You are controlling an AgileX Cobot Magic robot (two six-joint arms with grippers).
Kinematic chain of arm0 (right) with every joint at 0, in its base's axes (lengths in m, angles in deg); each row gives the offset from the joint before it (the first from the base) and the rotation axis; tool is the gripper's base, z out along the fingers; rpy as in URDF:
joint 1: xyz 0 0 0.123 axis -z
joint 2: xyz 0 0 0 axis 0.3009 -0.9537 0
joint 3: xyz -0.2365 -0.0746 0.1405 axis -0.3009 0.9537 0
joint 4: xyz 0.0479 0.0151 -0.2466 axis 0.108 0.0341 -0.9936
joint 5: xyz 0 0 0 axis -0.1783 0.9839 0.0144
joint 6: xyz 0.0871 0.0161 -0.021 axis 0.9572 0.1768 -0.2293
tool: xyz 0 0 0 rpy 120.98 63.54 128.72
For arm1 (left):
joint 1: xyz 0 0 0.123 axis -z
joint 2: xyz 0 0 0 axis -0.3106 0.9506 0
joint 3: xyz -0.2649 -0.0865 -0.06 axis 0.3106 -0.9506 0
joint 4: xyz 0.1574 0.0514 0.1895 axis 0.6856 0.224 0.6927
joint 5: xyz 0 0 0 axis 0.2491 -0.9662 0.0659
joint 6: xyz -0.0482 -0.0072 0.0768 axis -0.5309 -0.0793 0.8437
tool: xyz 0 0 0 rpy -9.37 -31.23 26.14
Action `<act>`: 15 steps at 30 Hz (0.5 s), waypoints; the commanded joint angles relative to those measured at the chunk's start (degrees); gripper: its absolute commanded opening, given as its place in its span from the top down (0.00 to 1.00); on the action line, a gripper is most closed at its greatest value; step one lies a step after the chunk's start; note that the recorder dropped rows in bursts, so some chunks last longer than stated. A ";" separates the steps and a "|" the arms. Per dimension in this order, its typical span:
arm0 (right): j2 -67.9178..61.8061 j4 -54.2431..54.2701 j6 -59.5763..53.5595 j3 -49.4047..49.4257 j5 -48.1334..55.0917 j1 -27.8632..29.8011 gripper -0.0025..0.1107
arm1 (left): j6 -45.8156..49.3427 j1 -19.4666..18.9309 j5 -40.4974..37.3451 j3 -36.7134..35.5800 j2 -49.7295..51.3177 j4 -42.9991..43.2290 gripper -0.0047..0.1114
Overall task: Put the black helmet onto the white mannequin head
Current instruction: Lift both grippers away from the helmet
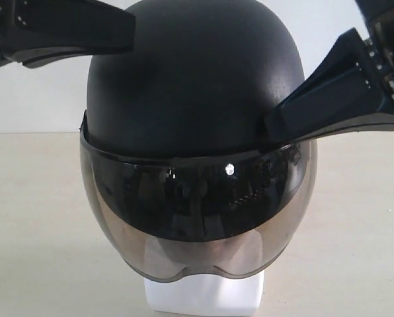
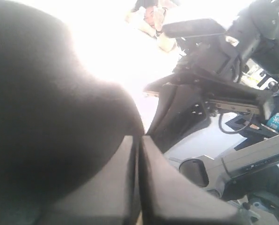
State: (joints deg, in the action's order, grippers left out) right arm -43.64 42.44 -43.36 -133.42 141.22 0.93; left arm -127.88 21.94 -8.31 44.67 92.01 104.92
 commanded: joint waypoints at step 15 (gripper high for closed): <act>8.10 -21.06 15.85 -16.48 -0.97 -0.12 0.98 | -0.46 0.02 -0.03 -1.19 -20.96 0.27 0.92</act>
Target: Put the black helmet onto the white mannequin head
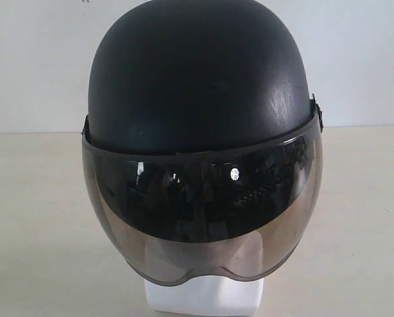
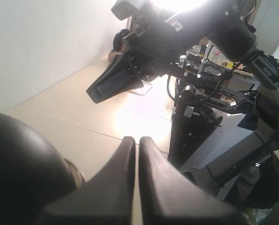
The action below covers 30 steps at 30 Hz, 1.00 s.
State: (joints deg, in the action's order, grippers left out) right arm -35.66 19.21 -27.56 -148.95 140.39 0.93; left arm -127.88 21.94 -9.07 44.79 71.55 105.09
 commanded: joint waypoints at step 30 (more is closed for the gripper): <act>0.12 6.36 1.77 -3.80 -0.13 -0.01 0.98 | -0.46 0.02 -21.42 1.63 -0.29 -2.04 0.92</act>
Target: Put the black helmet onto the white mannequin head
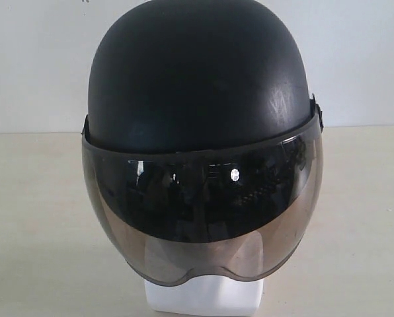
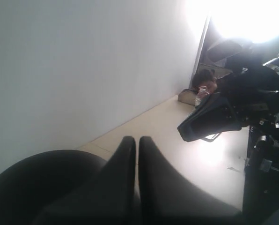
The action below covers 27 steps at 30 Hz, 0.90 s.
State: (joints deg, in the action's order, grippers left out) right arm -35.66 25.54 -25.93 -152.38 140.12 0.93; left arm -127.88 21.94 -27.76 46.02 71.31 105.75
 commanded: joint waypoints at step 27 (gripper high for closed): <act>0.12 0.03 0.14 -0.37 0.13 -0.01 0.98 | 72.88 3.40 -47.71 0.28 0.44 -41.19 0.92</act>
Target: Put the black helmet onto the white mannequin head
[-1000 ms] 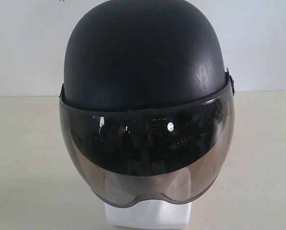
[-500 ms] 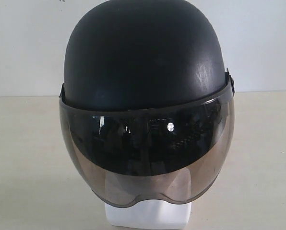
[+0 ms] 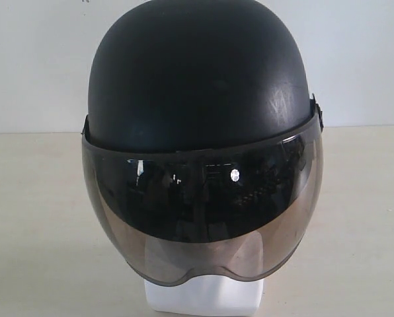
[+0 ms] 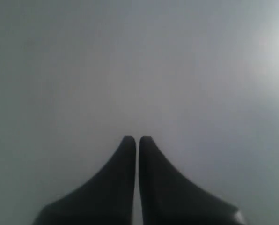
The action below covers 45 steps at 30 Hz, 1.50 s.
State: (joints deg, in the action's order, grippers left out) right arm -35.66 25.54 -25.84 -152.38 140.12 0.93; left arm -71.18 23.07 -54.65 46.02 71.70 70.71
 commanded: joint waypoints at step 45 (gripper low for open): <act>0.12 2.13 3.58 -0.37 -8.54 -0.01 0.98 | 67.05 17.07 -71.76 0.39 -14.25 -75.95 0.92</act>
State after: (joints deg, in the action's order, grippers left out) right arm -35.66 27.17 -24.71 -152.38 136.35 0.93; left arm -4.23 39.81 -125.16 46.15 56.51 -1.78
